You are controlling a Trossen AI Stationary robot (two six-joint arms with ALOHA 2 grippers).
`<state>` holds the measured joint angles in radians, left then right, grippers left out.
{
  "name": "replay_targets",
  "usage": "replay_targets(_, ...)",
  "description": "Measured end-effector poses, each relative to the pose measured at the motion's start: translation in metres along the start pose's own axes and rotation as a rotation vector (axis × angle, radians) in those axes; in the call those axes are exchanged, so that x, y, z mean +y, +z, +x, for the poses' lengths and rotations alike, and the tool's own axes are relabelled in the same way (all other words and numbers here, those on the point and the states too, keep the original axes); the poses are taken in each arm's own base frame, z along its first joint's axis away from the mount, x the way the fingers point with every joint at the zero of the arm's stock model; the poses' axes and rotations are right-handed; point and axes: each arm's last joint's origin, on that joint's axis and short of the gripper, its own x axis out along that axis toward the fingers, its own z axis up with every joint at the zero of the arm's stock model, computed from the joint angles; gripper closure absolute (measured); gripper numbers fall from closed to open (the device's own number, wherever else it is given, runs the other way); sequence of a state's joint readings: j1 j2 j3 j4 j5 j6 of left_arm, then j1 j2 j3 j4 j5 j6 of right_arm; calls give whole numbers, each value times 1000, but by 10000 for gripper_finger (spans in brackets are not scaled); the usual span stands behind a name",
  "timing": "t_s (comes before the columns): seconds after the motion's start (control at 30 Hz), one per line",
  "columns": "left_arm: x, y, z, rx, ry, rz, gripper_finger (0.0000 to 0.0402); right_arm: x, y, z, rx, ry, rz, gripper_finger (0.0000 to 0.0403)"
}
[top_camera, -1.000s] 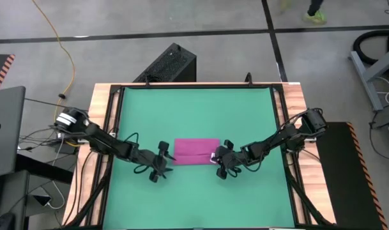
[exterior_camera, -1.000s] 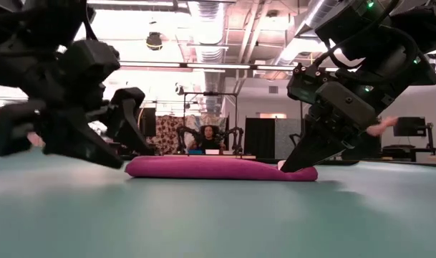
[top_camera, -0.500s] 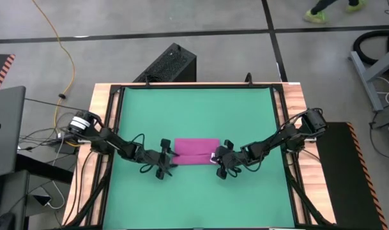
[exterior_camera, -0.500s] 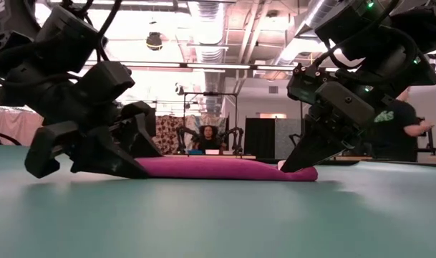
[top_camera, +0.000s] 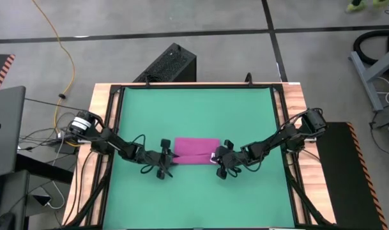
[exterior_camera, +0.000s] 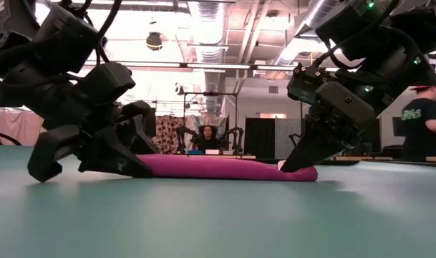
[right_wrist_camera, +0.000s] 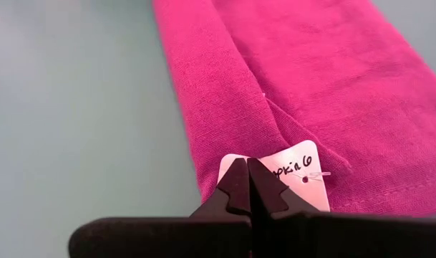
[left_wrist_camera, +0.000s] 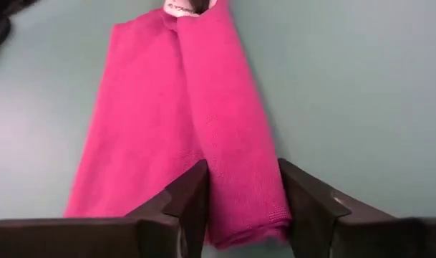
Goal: Roll towel into tight, uniform cylinder
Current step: Roll the pink towel
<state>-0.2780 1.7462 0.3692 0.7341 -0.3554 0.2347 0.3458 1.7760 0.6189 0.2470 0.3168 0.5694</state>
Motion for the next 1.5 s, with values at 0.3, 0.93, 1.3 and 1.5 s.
replay_targets(0.3, 14, 12, -20, 48, 200, 120, 248, 0, 0, 0, 0, 0, 0, 398)
replay_targets(0.93, 7, 34, -46, -47, 298, 143, 268, 0, 0, 0, 0, 1, 0, 398)
replay_targets(1.3, -9, 38, -52, -120, 175, 69, 342, 0, 0, 0, -1, 1, -1, 398)
replay_targets(1.5, -18, 51, -60, -240, 142, 81, 397, 0, 0, 0, -1, 1, 0, 398)
